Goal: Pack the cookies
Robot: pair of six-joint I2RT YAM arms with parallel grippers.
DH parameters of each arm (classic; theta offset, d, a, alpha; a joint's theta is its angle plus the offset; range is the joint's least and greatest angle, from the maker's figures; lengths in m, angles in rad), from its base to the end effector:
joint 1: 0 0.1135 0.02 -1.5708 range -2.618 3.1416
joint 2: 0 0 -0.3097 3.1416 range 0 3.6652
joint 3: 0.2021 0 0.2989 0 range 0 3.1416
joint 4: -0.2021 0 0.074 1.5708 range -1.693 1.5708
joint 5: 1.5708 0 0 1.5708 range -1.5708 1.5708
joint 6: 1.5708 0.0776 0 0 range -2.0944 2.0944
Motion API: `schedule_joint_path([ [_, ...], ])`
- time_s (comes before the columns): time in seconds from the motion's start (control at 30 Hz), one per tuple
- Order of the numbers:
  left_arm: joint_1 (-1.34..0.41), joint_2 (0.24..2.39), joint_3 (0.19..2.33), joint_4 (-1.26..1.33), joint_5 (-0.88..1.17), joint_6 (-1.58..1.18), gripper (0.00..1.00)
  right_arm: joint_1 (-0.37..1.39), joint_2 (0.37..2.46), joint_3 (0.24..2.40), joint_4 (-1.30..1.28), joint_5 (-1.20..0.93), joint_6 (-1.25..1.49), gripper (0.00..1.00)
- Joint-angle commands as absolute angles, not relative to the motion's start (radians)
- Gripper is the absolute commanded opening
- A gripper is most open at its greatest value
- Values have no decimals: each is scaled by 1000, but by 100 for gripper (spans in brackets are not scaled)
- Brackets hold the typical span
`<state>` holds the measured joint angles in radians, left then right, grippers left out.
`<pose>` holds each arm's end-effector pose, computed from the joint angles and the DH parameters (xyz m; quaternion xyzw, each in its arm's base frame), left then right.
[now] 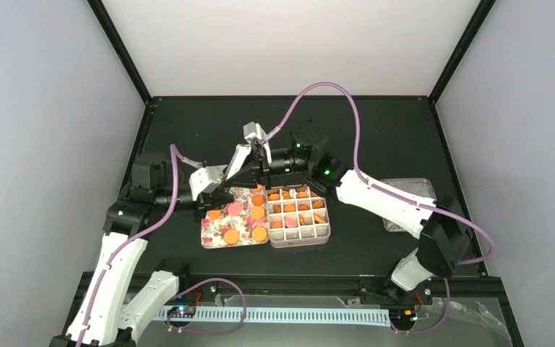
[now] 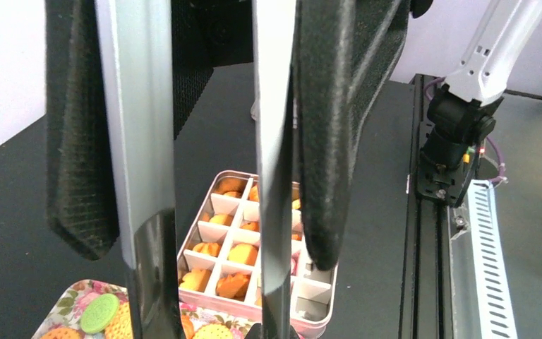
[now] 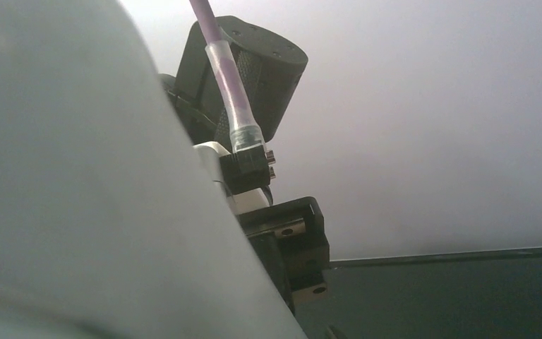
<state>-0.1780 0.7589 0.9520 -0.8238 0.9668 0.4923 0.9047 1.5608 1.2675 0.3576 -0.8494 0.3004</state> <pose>0.1526 -0.0923 0.3721 0.4584 0.6762 -0.3465 0.4609 0.2258 0.3816 0.4040 -0.4724 0.5056 0.6089 0.3879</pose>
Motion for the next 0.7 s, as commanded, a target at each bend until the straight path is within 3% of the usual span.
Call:
schedule_joint_path([
  [0.0, -175, 756, 987, -812, 901, 497, 2, 930, 1565, 1292, 306, -818, 216, 38],
  [0.13, -175, 758, 985, -796, 850, 490, 2, 934, 1565, 1286, 304, -801, 210, 48],
  [0.47, -176, 743, 960, -727, 777, 438, 2, 944, 1586, 1310, 306, -785, 220, 43],
  [0.57, -175, 743, 953, -698, 718, 421, 2, 949, 1588, 1309, 305, -793, 216, 55],
  [0.67, -175, 744, 953, -699, 705, 420, 2, 958, 1588, 1307, 308, -803, 203, 59],
])
